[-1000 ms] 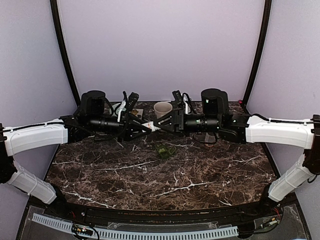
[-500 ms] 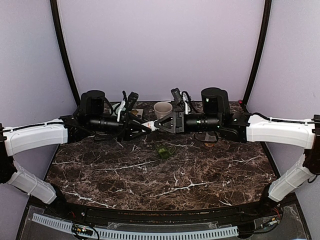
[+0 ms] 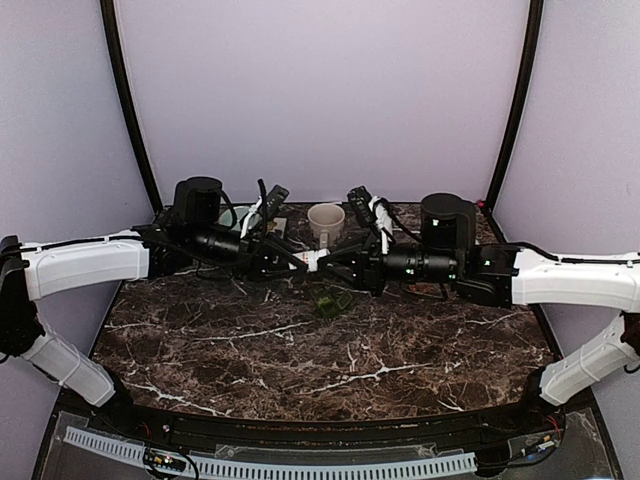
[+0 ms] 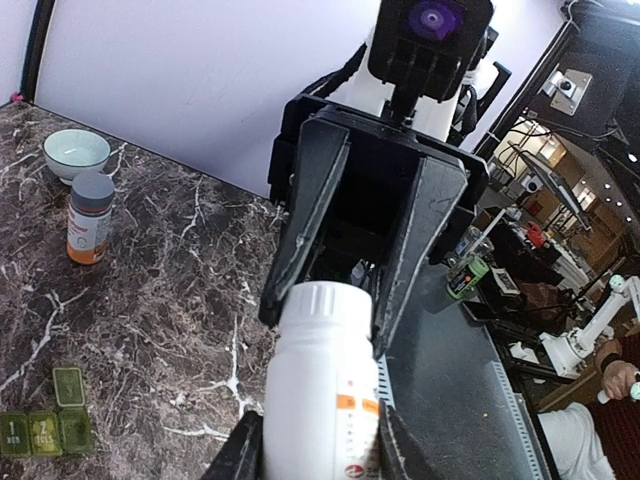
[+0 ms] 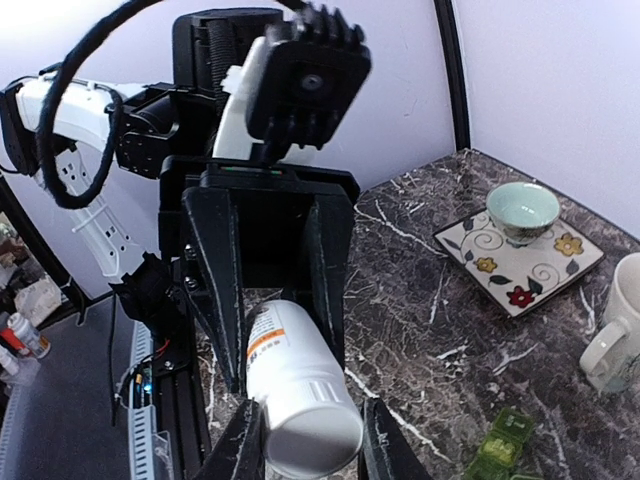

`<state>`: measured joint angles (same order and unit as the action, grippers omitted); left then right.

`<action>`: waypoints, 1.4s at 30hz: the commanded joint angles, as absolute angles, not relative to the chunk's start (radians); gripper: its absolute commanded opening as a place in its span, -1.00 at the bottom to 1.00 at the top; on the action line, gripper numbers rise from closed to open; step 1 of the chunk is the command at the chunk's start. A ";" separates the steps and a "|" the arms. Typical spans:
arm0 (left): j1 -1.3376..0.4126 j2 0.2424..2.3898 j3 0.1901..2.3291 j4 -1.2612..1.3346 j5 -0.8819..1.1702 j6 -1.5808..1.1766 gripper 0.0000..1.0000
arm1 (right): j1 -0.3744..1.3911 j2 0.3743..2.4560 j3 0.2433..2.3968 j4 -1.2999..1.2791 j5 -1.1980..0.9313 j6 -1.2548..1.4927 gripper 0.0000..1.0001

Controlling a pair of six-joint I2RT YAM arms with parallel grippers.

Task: Sort the pills into containers
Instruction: Unscrew the lid of the pill bottle.

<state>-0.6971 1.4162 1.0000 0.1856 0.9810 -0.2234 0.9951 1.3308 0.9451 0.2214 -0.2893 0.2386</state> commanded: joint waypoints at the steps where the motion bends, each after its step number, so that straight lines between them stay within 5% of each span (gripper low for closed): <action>1: -0.691 1.441 1.064 0.241 1.140 -0.307 -1.00 | 1.010 1.315 0.922 0.236 -0.211 0.116 -0.87; 42: -0.690 1.402 1.005 0.365 1.211 -0.399 -1.00 | 1.013 1.255 0.866 0.362 -0.211 0.185 -0.79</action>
